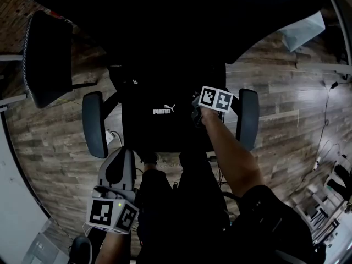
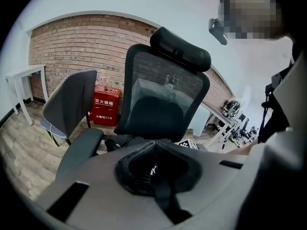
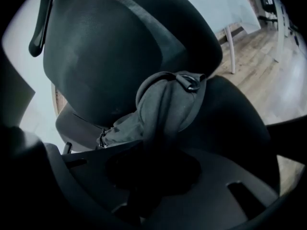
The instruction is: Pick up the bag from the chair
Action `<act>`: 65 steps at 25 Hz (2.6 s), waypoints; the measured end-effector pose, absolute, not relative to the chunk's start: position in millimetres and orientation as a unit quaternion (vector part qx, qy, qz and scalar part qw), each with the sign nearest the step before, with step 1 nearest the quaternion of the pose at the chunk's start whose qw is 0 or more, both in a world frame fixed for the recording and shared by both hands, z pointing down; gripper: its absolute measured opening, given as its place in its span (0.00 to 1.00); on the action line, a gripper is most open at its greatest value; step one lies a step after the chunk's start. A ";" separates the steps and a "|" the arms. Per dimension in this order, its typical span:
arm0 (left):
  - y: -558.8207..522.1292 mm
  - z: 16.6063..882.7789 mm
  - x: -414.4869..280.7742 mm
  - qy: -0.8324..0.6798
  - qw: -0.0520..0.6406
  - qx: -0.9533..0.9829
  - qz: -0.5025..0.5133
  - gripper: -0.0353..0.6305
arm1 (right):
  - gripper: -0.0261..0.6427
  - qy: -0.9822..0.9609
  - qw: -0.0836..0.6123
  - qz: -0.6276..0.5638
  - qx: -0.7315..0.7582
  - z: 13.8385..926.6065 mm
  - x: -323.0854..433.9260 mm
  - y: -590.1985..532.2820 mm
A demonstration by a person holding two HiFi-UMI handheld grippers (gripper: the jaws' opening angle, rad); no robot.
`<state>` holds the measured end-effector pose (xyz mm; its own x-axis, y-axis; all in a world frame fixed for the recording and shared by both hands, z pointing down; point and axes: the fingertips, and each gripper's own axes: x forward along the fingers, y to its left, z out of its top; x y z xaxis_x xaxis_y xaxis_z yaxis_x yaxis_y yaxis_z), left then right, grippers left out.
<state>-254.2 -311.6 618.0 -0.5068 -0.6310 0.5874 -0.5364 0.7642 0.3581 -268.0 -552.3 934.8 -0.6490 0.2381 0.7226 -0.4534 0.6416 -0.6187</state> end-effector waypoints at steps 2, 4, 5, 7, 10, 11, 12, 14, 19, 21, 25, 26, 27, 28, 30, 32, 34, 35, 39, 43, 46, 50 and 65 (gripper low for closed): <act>-315.2 612.2 -258.1 -0.866 0.357 0.344 -0.067 0.07 | 0.16 -0.813 0.408 0.410 0.062 920.7 -269.9 -549.5; -318.8 604.8 -261.3 -0.867 0.347 0.351 -0.067 0.07 | 0.16 -0.815 0.404 0.410 0.059 905.3 -270.6 -546.6; -319.7 600.6 -262.1 -0.868 0.343 0.353 -0.067 0.07 | 0.16 -0.814 0.403 0.413 0.060 897.0 -269.3 -544.4; -319.6 591.5 -263.1 -0.869 0.337 0.357 -0.066 0.07 | 0.16 -0.817 0.398 0.414 0.059 877.9 -267.4 -537.7; -317.8 577.0 -265.5 -0.870 0.327 0.363 -0.069 0.07 | 0.16 -0.831 0.379 0.405 0.048 843.7 -271.2 -526.4; -317.2 571.6 -266.0 -0.869 0.324 0.367 -0.069 0.07 | 0.16 -0.836 0.374 0.399 0.044 831.7 -272.4 -523.3; -316.6 565.7 -266.1 -0.869 0.320 0.371 -0.069 0.07 | 0.16 -0.841 0.371 0.392 0.040 819.8 -272.9 -520.3; -314.7 552.9 -266.8 -0.869 0.311 0.379 -0.069 0.07 | 0.16 -0.849 0.365 0.381 0.034 797.2 -273.0 -515.7; -308.3 527.4 -271.9 -0.867 0.294 0.397 -0.070 0.07 | 0.16 -0.858 0.358 0.366 0.031 751.8 -270.0 -510.9; -306.8 519.2 -272.3 -0.864 0.287 0.408 -0.068 0.07 | 0.16 -0.866 0.357 0.350 0.031 733.4 -263.5 -509.2; -305.0 501.8 -276.2 -0.857 0.265 0.435 -0.073 0.07 | 0.16 -0.884 0.352 0.305 0.041 695.1 -247.5 -511.4; -302.0 497.7 -277.6 -0.858 0.260 0.437 -0.073 0.07 | 0.16 -0.886 0.351 0.298 0.044 686.3 -243.1 -510.8; -299.6 494.1 -278.8 -0.858 0.256 0.439 -0.074 0.07 | 0.16 -0.888 0.350 0.294 0.047 677.7 -238.2 -511.3; -298.3 490.7 -279.8 -0.858 0.253 0.440 -0.076 0.07 | 0.16 -0.890 0.349 0.290 0.052 669.3 -232.6 -513.1; -298.9 482.9 -280.5 -0.855 0.248 0.448 -0.081 0.07 | 0.16 -0.891 0.346 0.287 0.063 653.3 -219.4 -518.2; -301.1 472.3 -280.2 -0.851 0.239 0.459 -0.086 0.07 | 0.16 -0.892 0.340 0.286 0.075 636.3 -205.9 -522.8; -303.1 461.4 -282.9 -0.852 0.225 0.464 -0.091 0.07 | 0.16 -0.896 0.331 0.284 0.082 616.7 -195.7 -527.1; -303.6 456.9 -285.8 -0.854 0.218 0.463 -0.092 0.07 | 0.16 -0.898 0.325 0.284 0.084 606.1 -192.5 -529.2; -305.8 440.3 -290.9 -0.852 0.199 0.475 -0.094 0.07 | 0.16 -0.906 0.300 0.282 0.100 559.2 -178.4 -537.2; -300.0 425.6 -296.7 -0.854 0.181 0.480 -0.088 0.07 | 0.16 -0.919 0.274 0.266 0.097 514.6 -171.0 -534.6; -297.9 414.9 -301.7 -0.855 0.168 0.481 -0.095 0.07 | 0.16 -0.927 0.256 0.253 0.102 485.1 -165.1 -536.1; -296.6 396.8 -305.7 -0.861 0.145 0.479 -0.095 0.07 | 0.16 -0.940 0.236 0.225 0.100 451.4 -159.8 -535.1; -274.9 361.9 -315.8 -0.893 0.082 0.435 -0.084 0.07 | 0.16 -0.966 0.178 0.163 0.097 384.2 -150.6 -521.4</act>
<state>-315.8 -274.9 361.9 -0.6081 -0.7904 0.0739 -0.7626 0.6074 0.2223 -150.6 -521.4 384.2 -0.9177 -0.1293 0.3756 -0.2452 0.9284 -0.2794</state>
